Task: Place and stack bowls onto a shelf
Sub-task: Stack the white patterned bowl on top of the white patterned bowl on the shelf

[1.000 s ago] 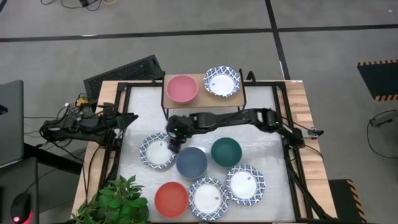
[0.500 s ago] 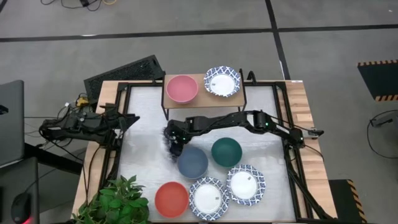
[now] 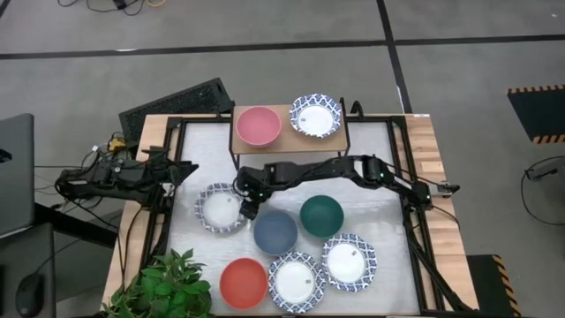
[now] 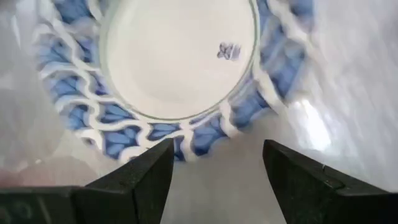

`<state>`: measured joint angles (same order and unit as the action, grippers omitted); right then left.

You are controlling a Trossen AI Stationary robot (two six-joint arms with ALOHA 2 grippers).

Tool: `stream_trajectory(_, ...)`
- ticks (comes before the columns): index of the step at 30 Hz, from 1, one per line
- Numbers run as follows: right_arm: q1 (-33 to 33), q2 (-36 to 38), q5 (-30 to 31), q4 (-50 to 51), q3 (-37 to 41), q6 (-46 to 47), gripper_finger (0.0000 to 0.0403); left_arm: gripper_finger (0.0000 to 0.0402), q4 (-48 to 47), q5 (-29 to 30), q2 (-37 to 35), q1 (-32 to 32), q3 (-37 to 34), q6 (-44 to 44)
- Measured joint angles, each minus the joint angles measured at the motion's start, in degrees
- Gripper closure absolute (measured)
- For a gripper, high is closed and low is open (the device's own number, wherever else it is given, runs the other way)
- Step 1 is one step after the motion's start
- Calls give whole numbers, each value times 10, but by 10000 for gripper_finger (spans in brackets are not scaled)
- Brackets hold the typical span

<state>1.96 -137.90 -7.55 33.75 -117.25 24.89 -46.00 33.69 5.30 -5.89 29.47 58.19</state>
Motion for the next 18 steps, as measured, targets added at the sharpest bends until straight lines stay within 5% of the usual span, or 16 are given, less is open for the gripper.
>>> stream_trajectory(18, 12, 6, 47, -52, 1, 8, 128, 100, 0, 0, 0, 0, 0, 10)
